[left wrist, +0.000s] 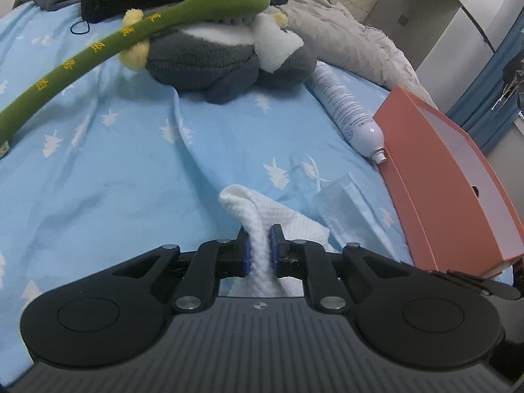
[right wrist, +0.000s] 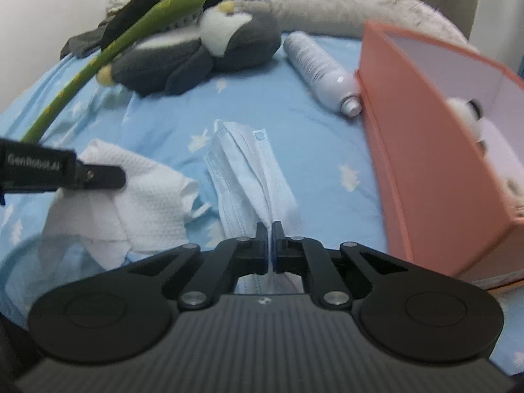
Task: Organize soft objects
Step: 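Carry the tissue with the left gripper while the right carries the mask over the box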
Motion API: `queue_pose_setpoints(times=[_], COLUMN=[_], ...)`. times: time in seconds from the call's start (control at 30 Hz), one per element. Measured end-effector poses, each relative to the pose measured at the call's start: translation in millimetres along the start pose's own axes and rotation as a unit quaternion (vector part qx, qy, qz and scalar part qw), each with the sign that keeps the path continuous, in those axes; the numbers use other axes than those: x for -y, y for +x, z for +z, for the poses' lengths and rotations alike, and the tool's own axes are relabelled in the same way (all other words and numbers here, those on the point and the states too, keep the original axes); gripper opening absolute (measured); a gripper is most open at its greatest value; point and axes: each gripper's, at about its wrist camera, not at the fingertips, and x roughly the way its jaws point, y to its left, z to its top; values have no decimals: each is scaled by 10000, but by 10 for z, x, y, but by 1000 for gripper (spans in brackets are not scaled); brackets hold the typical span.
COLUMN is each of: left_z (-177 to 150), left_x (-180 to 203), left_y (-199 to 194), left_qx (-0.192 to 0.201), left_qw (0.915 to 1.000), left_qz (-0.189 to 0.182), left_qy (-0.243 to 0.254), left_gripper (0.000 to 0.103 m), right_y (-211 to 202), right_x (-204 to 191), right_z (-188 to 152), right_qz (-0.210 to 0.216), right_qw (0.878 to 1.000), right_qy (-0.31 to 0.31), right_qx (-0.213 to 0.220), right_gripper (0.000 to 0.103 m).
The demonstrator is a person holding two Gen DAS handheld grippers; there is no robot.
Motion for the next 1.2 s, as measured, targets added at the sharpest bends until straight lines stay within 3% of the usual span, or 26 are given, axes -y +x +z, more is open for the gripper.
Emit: queue_pose_setpoints(times=[0.33,0.77,1.0,1.2], left_z=[-136,-40,-37,-51], left_x=[64,215,450,755], left_y=[-388,-768,-851,-873], left_qx=[118,376,423,431], left_qw=[9998,9979,9961,9932], left_qz=[-99,-198,-355,-622], left_qy=[139,493,682,881], left_gripper=[11,11,11,11], right_y=[-340,-740,-984,-1247], right_x=[-4,91,183,307], right_z=[-64,63,64,71], right_qz=[-136,-178,-161,-404], right_qw=[9991,9960,9937,9911], right_qy=[335,662,855,853], right_qx=[201,580,703,935], right_gripper=[6,6,6,6])
